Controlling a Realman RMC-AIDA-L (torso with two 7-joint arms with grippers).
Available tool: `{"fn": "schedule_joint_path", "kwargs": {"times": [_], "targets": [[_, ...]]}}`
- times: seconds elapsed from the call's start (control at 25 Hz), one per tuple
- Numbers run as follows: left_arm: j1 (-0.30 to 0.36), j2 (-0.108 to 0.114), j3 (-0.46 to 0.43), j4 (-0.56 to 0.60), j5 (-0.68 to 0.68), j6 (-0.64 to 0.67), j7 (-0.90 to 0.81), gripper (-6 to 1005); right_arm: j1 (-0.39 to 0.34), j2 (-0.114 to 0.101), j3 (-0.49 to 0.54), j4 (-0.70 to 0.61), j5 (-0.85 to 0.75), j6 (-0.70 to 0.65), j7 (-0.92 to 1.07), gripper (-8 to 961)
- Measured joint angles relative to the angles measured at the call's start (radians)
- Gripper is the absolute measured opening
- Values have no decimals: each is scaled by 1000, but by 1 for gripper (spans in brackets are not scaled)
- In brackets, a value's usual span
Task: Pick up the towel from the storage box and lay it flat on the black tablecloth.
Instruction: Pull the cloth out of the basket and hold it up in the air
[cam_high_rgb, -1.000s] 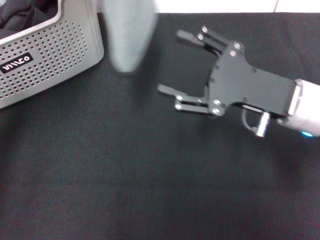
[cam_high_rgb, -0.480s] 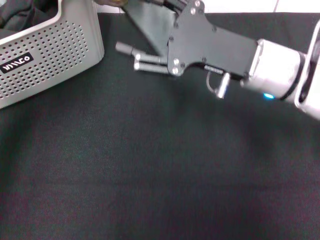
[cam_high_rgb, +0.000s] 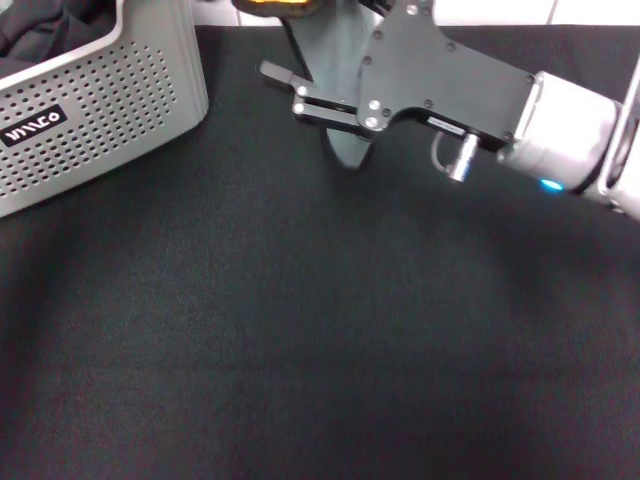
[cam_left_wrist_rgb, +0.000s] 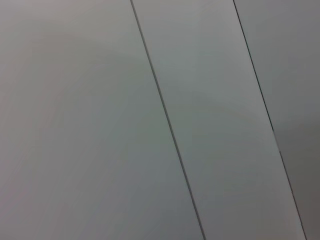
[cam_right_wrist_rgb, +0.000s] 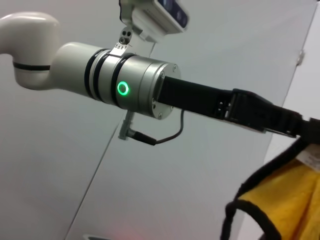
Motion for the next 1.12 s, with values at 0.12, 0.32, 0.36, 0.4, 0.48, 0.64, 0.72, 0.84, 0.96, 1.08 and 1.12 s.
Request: {"fn": "schedule_joint_path", "kwargs": {"times": [0.12, 0.32, 0.36, 0.4, 0.48, 0.64, 0.72, 0.84, 0.96, 1.08, 1.12], "targets": [[0, 0, -1, -4, -25, -1, 0, 36, -32, 0, 6, -11, 0, 13, 3, 811], [1, 1, -2, -6, -44, -3, 2, 35, -53, 0, 18, -12, 1, 21, 26, 811], [1, 1, -1, -6, -44, -3, 2, 35, -52, 0, 20, -10, 1, 22, 31, 811], [1, 1, -1, -6, -44, -3, 3, 36, -52, 0, 20, -8, 1, 22, 34, 811], [2, 2, 0, -7, -45, -3, 3, 36, -52, 0, 20, -5, 1, 22, 38, 811], [3, 2, -1, -9, -48, -3, 3, 36, -63, 0, 20, -2, 1, 23, 40, 812], [5, 2, -1, -9, -54, -3, 5, 36, -71, 0, 20, 0, 1, 23, 40, 812], [6, 2, -1, -9, -70, -3, 7, 35, -80, 0, 21, 1, 1, 23, 40, 812], [2, 3, 1, -9, -73, 3, 8, 35, -72, 0, 28, 4, 1, 23, 41, 812], [1, 3, 15, -10, -70, 4, 9, 35, -48, 0, 40, 7, 1, 23, 48, 804], [1, 3, 19, -11, -69, 4, 9, 35, -41, 0, 46, 8, 1, 23, 51, 797]]}}
